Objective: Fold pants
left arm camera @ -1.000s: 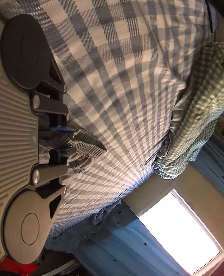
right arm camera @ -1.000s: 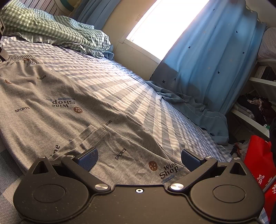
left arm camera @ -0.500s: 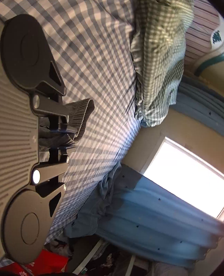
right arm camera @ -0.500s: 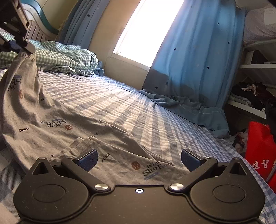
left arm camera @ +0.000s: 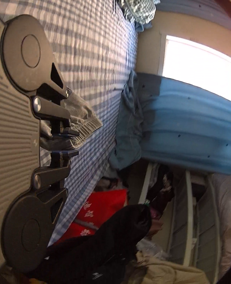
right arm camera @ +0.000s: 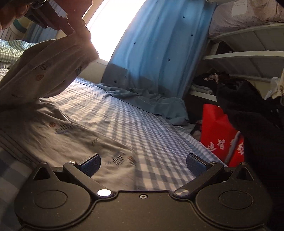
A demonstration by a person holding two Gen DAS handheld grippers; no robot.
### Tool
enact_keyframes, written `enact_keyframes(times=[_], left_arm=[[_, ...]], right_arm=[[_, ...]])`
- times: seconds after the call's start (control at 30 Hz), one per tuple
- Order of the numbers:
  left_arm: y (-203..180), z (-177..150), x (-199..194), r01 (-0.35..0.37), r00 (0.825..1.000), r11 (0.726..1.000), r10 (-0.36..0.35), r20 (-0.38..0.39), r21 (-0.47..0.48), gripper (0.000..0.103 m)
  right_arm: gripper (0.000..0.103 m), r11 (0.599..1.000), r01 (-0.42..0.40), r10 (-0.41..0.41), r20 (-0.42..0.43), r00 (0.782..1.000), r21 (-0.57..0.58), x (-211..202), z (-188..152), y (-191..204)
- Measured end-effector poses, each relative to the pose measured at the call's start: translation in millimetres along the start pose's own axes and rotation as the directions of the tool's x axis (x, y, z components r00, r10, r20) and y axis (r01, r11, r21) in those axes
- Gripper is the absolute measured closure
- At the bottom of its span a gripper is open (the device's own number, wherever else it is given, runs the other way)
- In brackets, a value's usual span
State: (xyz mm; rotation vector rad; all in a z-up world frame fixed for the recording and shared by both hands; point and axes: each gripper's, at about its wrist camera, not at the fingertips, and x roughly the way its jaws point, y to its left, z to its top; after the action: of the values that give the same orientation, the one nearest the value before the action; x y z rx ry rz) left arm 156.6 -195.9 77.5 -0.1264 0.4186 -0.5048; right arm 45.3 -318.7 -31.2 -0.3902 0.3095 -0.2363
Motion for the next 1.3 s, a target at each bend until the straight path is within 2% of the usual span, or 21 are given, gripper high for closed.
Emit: enact_keyframes(times=[0.1,0.17,0.27,0.4,0.47,0.5,0.53,0.63,0.7,0.77,0.83,0.9,0.97,1.03,1.1,1.13,1.2,1.27,1.3], left_arm=[[-42,-29,33,0.049,0.995,0.996,-0.042,-0.09,0.078,0.088],[-68,-54,51,0.057,0.991,0.987,-0.037,-0.129,0.15,0.088],[-89,-89,70,0.057,0.984,0.973,-0.018,-0.175,0.225,0.088],[-89,-112,77,0.071,0.971,0.975,-0.018,-0.24,0.212,0.086],[-85,-114,68,0.083,0.973,0.975,-0.034,-0.227,0.208,0.074],[-83,-113,63,0.089,0.974,0.973,-0.04,-0.223,0.213,0.049],[-80,-113,57,0.089,0.976,0.972,-0.042,-0.214,0.216,0.03],[-68,-110,33,0.092,0.981,0.968,-0.048,-0.187,0.233,0.025],[-63,-113,21,0.076,0.982,0.962,-0.026,-0.185,0.264,0.02],[-59,-118,10,0.046,0.986,0.945,0.01,-0.168,0.324,0.012],[-59,-126,4,0.005,0.985,0.917,0.064,-0.157,0.4,0.005],[-63,-133,4,-0.043,0.981,0.872,0.13,-0.145,0.487,0.004],[-71,-139,5,-0.09,0.975,0.815,0.189,-0.117,0.573,0.003],[-81,-144,5,-0.121,0.974,0.764,0.216,-0.074,0.634,0.002],[-89,-149,7,-0.122,0.974,0.729,0.217,-0.058,0.673,0.002],[-91,-150,8,-0.112,0.975,0.724,0.213,-0.066,0.68,0.002],[-94,-151,12,-0.08,0.975,0.729,0.198,-0.098,0.679,0.007],[-96,-149,14,-0.054,0.977,0.745,0.178,-0.12,0.665,0.017],[-96,-147,14,-0.045,0.978,0.755,0.166,-0.125,0.654,0.024]], right_arm=[[0.001,0.998,0.058,-0.058,-0.056,0.997,-0.013,1,-25,-23],[0.001,0.997,0.079,-0.079,-0.096,0.992,-0.001,2,-39,-35],[0.001,0.995,0.096,-0.092,-0.13,0.987,0.024,2,-56,-44],[0.001,0.994,0.103,-0.097,-0.153,0.983,0.033,-1,-69,-48],[0.001,0.994,0.101,-0.093,-0.15,0.984,0.044,-2,-71,-49],[0.001,0.994,0.099,-0.091,-0.15,0.985,0.049,-1,-72,-50],[0.001,0.994,0.099,-0.09,-0.149,0.985,0.054,0,-71,-52],[0.001,0.992,0.097,-0.085,-0.14,0.986,0.082,2,-65,-58],[0.001,0.989,0.071,-0.055,-0.123,0.991,0.129,9,-58,-69],[0.001,0.982,0.006,0.013,-0.103,0.995,0.187,16,-47,-79],[0.001,0.955,-0.105,0.13,-0.073,0.989,0.278,27,-34,-90],[0.001,0.91,-0.232,0.262,-0.043,0.964,0.342,43,-19,-96],[0.001,0.834,-0.379,0.42,-0.017,0.907,0.401,63,-5,-98],[0.001,0.724,-0.512,0.574,0.008,0.819,0.463,86,6,-96],[0.001,0.619,-0.593,0.685,0.017,0.729,0.515,109,15,-89],[0.001,0.59,-0.604,0.711,0.008,0.703,0.536,119,19,-85],[0.001,0.575,-0.591,0.727,-0.02,0.687,0.566,136,27,-77],[0.009,0.558,-0.589,0.74,-0.029,0.672,0.585,150,31,-74],[0.017,0.542,-0.584,0.75,-0.033,0.661,0.604,155,32,-73]])
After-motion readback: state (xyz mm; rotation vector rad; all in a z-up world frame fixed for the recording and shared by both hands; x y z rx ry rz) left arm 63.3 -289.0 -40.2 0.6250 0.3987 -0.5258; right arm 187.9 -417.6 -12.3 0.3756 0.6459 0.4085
